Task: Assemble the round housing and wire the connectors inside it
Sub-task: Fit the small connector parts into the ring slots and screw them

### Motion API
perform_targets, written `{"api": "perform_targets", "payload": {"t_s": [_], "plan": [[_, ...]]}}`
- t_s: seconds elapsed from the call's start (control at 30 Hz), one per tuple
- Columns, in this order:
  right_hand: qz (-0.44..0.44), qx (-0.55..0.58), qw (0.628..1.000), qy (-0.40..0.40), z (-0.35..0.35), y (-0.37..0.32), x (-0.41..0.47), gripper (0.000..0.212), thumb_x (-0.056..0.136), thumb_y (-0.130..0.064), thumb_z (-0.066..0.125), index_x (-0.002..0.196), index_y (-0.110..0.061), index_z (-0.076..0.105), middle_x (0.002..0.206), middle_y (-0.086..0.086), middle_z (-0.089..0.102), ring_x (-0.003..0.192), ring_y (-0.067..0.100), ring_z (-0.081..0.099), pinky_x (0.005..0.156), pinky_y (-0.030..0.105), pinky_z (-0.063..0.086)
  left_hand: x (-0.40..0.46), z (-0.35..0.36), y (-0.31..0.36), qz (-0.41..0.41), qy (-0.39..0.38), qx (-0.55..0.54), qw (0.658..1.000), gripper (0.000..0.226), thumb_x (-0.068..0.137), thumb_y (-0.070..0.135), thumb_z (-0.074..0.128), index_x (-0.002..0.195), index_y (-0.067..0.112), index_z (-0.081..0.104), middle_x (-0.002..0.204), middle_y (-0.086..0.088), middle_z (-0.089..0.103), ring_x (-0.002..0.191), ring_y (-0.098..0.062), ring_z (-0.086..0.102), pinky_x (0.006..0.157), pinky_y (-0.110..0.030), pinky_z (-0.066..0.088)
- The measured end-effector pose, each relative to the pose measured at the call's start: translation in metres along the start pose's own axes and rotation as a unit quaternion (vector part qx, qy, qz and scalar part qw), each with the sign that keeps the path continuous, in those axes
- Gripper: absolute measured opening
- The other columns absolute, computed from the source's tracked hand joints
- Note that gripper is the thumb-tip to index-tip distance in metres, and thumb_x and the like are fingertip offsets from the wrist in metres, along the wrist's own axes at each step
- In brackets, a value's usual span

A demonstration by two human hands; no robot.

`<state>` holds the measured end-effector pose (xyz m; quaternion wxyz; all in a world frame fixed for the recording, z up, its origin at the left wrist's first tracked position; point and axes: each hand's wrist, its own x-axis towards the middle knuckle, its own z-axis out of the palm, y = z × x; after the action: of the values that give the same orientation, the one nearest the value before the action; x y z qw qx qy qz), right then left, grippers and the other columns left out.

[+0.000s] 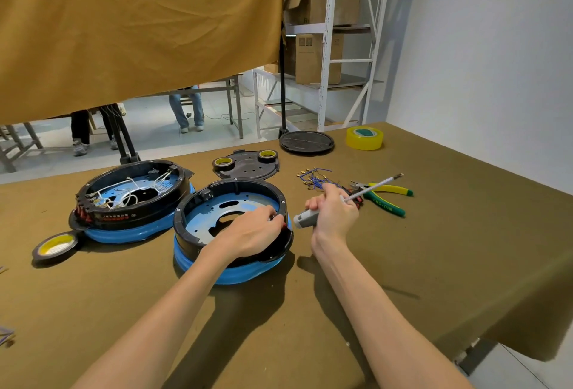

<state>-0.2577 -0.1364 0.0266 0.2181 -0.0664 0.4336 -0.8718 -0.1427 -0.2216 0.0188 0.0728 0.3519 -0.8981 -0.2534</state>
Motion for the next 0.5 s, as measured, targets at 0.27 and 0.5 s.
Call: {"api": "perform_targets", "payload": {"t_s": [0.27, 0.5], "plan": [[-0.03, -0.261, 0.965, -0.018, -0.023, -0.013, 0.023, 0.029, 0.096, -0.037, 0.067, 0.086, -0.013, 0.054, 0.059, -0.002, 0.058, 0.049, 0.013, 0.054, 0.049, 0.025, 0.049, -0.007, -0.001, -0.001, 0.04, 0.039, 0.033, 0.998, 0.043, 0.094, 0.063, 0.03, 0.09, 0.026, 0.052, 0.085, -0.001, 0.063, 0.077, -0.019, 0.06, 0.07, -0.042, 0.048], [-0.16, -0.73, 0.65, -0.141, -0.061, -0.021, 0.042, 0.017, 0.103, -0.03, 0.054, 0.111, -0.018, 0.046, 0.113, 0.007, 0.061, 0.095, 0.026, 0.058, 0.077, 0.039, 0.048, -0.009, 0.002, 0.002, 0.059, 0.079, 0.071, 0.993, 0.033, 0.102, 0.049, 0.037, 0.083, 0.025, 0.048, 0.076, 0.0, 0.06, 0.07, -0.017, 0.058, 0.056, -0.033, 0.036]]}}
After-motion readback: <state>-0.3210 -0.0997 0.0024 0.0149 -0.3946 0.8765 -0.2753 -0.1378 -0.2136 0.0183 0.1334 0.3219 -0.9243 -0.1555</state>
